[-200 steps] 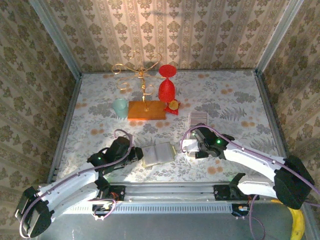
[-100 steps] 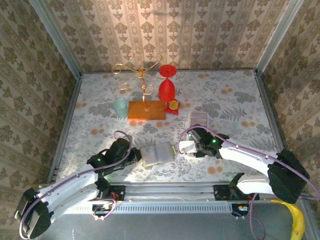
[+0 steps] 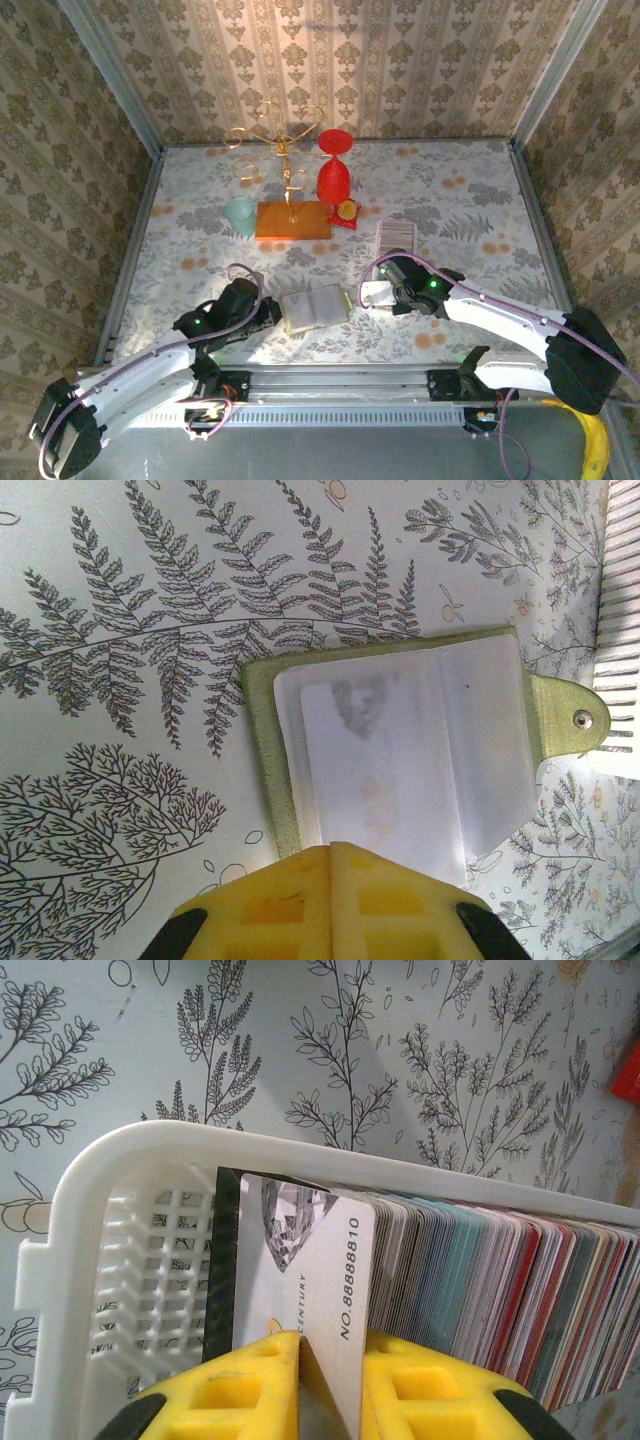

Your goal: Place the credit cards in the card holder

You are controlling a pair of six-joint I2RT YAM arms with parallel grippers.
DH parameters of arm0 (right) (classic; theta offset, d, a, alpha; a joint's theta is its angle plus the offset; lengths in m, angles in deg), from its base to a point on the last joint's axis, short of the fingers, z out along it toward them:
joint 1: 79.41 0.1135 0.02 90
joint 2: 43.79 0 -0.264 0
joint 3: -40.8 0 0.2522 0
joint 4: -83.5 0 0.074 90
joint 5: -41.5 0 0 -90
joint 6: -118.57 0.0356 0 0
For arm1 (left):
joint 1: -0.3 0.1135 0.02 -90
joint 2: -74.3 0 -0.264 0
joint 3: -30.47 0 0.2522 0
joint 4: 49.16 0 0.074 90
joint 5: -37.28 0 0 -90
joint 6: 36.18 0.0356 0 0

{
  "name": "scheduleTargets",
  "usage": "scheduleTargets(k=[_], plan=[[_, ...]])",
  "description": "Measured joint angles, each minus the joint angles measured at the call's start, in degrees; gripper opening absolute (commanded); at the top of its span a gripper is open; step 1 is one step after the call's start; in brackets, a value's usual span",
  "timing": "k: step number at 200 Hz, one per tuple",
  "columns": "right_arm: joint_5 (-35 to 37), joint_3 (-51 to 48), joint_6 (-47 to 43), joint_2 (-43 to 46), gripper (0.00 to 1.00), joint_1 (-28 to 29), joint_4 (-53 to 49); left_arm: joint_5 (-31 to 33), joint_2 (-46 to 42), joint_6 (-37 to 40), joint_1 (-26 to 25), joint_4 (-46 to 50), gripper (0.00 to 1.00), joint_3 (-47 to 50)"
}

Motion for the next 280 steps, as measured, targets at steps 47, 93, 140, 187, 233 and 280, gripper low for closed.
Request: scheduleTargets(k=[47,93,140,187,233,280], plan=[[0.09,0.0,0.07,1.88,0.12,0.11,-1.01,0.02,0.0,-0.02,-0.02,0.0,0.07,0.0],[0.02,0.0,0.59,4.61,0.08,0.26,-2.8,0.0,0.07,-0.04,0.0,0.0,0.06,0.0],[-0.63,0.31,3.06,7.48,0.0,0.24,-6.88,-0.17,0.55,-0.37,-0.02,0.0,0.06,0.0],[-11.67,8.33,15.08,12.83,0.0,0.2,-13.94,-0.35,0.55,-0.28,0.39,1.79,0.19,-0.44],[-19.58,9.84,49.66,15.43,0.0,0.2,-3.96,-0.87,2.05,-0.57,0.42,1.73,0.39,-1.81],[-26.93,9.11,86.18,0.24,0.0,0.22,9.62,-1.49,7.89,-0.83,0.37,0.68,0.52,-4.11]])
